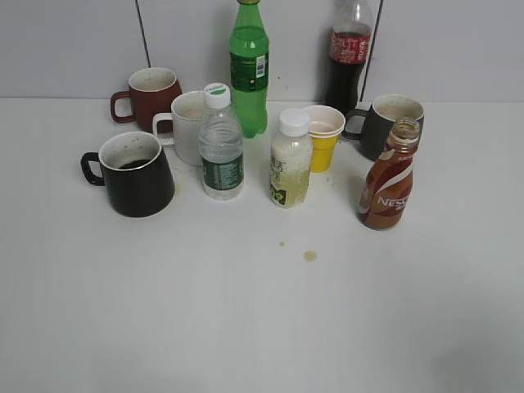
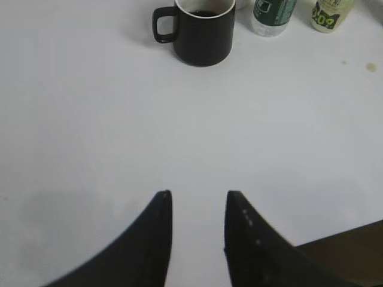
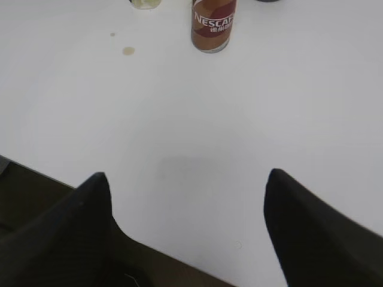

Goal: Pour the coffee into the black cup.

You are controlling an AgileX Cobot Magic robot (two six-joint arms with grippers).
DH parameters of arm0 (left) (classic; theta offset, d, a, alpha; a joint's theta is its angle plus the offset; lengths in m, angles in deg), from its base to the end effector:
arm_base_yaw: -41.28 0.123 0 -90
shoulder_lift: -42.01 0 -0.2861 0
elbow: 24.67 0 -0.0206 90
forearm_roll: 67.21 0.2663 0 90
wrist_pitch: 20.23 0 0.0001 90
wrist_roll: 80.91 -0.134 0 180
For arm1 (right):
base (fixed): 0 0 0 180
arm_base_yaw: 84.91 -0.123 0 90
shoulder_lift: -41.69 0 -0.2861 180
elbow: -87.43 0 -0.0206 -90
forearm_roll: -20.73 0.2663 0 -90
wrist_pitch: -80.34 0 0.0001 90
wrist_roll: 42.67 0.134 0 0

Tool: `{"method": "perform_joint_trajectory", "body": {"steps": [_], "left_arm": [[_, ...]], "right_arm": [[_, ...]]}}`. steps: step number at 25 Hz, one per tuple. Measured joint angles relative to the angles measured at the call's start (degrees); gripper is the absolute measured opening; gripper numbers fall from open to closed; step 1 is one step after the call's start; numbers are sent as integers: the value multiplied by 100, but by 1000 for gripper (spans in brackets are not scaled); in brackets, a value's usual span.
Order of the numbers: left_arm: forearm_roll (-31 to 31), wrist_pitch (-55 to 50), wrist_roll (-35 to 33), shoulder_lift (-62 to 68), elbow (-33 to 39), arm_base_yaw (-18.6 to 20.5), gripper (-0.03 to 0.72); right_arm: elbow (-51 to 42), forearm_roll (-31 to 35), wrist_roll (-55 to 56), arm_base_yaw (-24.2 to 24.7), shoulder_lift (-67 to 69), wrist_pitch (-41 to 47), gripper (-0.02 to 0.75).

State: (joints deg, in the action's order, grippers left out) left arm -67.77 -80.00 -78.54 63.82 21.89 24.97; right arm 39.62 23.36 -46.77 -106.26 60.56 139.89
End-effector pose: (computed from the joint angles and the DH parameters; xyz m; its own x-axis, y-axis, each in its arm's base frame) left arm 0.0761 -0.0235 0.2638 -0.6054 0.1289 -0.7854 0.2595 0.9649 -0.0416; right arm 0.0667 0.0318 0.2607 -0.5305 -0.2591 -0.8071 -0.4196 0.9076 -0.0156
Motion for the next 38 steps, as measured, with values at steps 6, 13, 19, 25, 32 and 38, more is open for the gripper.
{"method": "perform_joint_trajectory", "body": {"steps": [6, 13, 19, 25, 32, 38], "left_arm": [[-1, 0, 0, 0, 0, 0, 233], [-1, 0, 0, -20, 0, 71, 232], [-1, -11, 0, -357, 0, 771, 232], [-1, -16, 0, -708, 0, 1289, 232], [-1, -28, 0, -1123, 0, 1371, 232], [-1, -40, 0, -1434, 0, 1371, 232]], "right_arm": [[0, 0, -5, 0, 0, 0, 592], [0, 0, -5, 25, 0, 0, 592], [0, 12, -5, 767, -107, 0, 592], [0, 12, -5, 1505, -685, -6, 592], [0, 14, -11, 1658, -1150, -6, 592], [0, 14, -6, 1658, -1155, -12, 592]]}}
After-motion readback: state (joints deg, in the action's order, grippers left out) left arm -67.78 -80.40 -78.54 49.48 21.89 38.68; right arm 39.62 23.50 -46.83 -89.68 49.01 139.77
